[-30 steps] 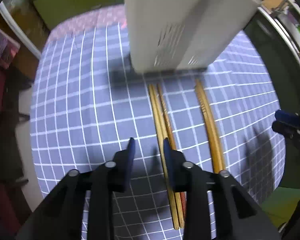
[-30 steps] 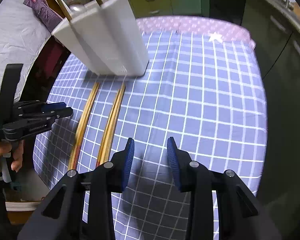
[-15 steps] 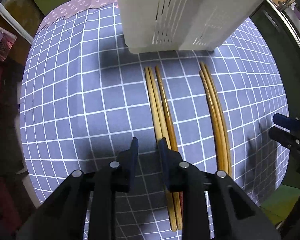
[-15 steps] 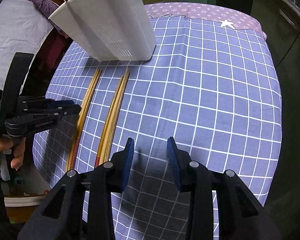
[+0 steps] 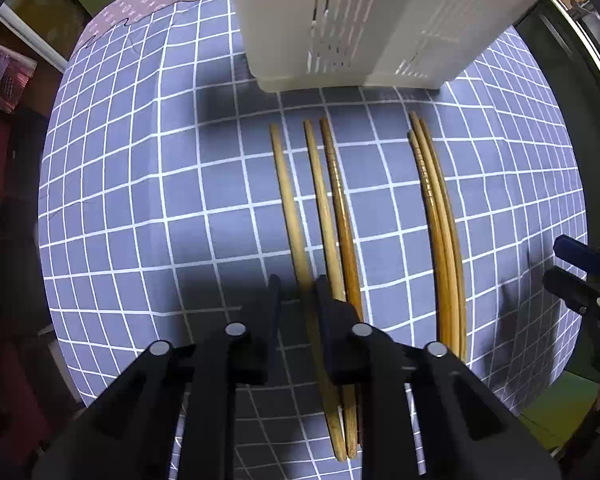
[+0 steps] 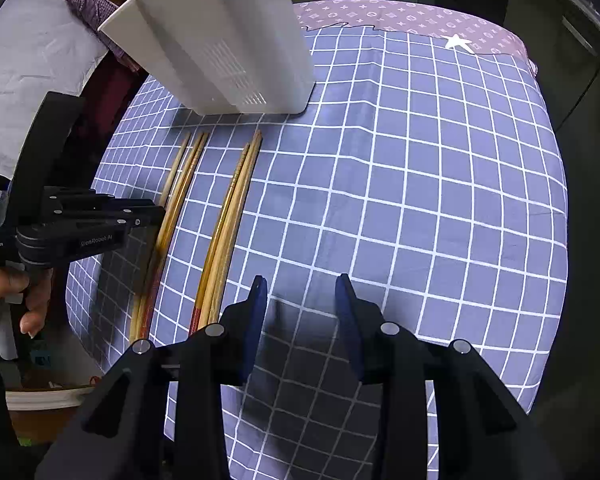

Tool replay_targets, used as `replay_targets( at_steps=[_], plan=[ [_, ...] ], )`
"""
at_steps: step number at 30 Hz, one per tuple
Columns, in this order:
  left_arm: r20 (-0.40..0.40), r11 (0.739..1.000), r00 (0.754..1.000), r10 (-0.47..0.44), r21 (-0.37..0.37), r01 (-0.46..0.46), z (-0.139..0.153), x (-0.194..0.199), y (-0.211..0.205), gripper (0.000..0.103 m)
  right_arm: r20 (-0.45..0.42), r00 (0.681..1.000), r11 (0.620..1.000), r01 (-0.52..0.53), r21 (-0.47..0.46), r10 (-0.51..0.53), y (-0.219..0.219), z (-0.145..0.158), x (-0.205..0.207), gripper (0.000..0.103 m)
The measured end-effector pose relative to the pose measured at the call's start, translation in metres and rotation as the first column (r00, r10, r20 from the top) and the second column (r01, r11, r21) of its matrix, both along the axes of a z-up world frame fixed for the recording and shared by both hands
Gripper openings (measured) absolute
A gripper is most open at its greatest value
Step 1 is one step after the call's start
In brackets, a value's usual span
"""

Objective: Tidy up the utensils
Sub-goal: 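Lower both grippers onto the remaining wooden chopsticks beside the holder, then close the left gripper on a chopstick and lift it upright while the right gripper grasps another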

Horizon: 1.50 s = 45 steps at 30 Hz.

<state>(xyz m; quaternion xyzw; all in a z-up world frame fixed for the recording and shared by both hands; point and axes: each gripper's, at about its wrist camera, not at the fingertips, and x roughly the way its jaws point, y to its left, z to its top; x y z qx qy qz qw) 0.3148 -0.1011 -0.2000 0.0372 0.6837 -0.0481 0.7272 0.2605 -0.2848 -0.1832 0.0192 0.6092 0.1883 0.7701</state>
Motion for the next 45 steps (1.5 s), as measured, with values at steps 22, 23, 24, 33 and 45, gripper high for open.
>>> replay_targets(
  at_steps=[22,23,24,33,45],
  plan=[
    [0.384,0.978,0.92,0.08,-0.209,0.002,0.093,-0.068,0.076,0.007,-0.103,0.994,0.996,-0.051,-0.067,0.043,0.07,-0.021,0.032,0.018],
    [0.405,0.977,0.911,0.081,-0.212,0.007,0.097,-0.071,0.076,0.007,-0.107,0.993,0.996,-0.051,-0.07,0.043,0.072,-0.022,0.033,0.018],
    [0.429,0.978,0.9,0.079,-0.209,0.013,0.101,-0.077,0.077,0.007,-0.112,0.993,0.996,-0.051,-0.075,0.043,0.075,-0.024,0.034,0.018],
    [0.494,0.977,0.868,0.049,-0.203,0.06,0.112,-0.098,0.075,0.007,-0.129,0.991,0.992,-0.051,-0.117,0.036,0.092,-0.035,0.04,0.016],
    [0.487,0.976,0.873,0.018,-0.197,0.09,0.107,-0.102,0.071,0.007,-0.147,0.989,0.985,-0.04,-0.166,0.016,0.09,-0.037,0.043,0.016]
  ],
)
